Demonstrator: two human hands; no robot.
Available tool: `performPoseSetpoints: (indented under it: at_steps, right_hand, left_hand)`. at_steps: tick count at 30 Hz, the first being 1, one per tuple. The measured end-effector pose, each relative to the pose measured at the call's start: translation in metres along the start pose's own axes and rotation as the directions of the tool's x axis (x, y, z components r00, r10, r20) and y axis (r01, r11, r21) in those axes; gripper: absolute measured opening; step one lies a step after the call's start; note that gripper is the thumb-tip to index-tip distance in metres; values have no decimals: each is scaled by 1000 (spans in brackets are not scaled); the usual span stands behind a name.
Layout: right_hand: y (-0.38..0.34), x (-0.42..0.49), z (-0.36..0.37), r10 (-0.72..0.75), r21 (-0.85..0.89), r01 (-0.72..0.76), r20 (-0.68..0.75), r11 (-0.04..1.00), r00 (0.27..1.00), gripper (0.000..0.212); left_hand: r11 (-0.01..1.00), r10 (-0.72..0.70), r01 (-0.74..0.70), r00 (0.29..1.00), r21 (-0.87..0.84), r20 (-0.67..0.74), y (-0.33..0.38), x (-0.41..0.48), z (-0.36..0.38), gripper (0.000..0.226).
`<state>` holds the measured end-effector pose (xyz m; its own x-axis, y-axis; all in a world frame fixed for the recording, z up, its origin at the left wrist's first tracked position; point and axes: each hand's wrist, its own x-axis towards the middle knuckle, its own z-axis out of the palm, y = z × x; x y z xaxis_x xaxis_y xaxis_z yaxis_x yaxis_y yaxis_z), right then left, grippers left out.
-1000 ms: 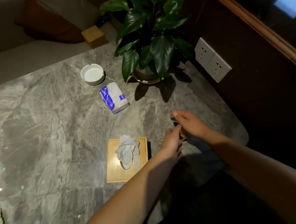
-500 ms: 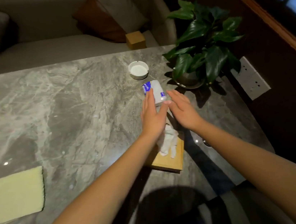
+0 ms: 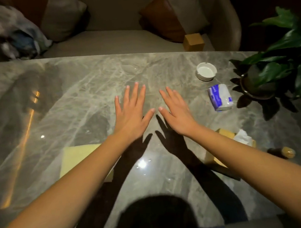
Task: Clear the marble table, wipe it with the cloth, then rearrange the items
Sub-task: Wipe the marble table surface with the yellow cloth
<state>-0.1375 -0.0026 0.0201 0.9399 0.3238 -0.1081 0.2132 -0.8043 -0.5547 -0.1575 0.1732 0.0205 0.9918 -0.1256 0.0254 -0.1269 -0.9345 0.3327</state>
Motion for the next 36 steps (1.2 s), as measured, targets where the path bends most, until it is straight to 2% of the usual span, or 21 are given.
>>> performPoseSetpoints:
  at_steps: [7, 13, 18, 21, 24, 28, 31, 33, 36]
  right_hand:
    - [-92, 17, 92, -145, -8, 149, 193, 989, 970, 58]
    - [-145, 26, 180, -298, -25, 338, 417, 941, 859, 59]
    - [-151, 6, 246, -328, -253, 551, 585, 795, 742, 74]
    - [-144, -2, 261, -361, -268, 570, 552, 776, 751, 88]
    - [-150, 0, 271, -410, -291, 612, 528, 736, 744, 88]
    - [-159, 6, 271, -512, -307, 725, 543, 617, 666, 78]
    - [-178, 24, 282, -565, -273, 792, 579, 545, 588, 78]
    - [-196, 43, 295, -587, -232, 812, 589, 536, 556, 81]
    - [-222, 79, 312, -617, -151, 808, 572, 569, 541, 86]
  left_hand:
    - [985, -155, 153, 988, 77, 20, -122, -45, -19, 69]
    - [959, -250, 232, 962, 162, 107, -224, -89, -17, 66]
    - [934, -345, 324, 926, 150, 151, -296, -119, -4, 63]
    - [922, -379, 357, 912, 153, 156, -333, -132, 0, 62]
    - [910, -409, 393, 904, 134, 125, -374, -138, -3, 61]
    - [865, -498, 493, 866, 99, 41, -418, -139, -14, 65]
    - [822, -566, 565, 824, 75, -10, -458, -139, -22, 62]
    - [820, -566, 565, 824, 91, -14, -481, -142, -28, 61]
    - [853, -507, 499, 862, 152, 14, -502, -150, -31, 63]
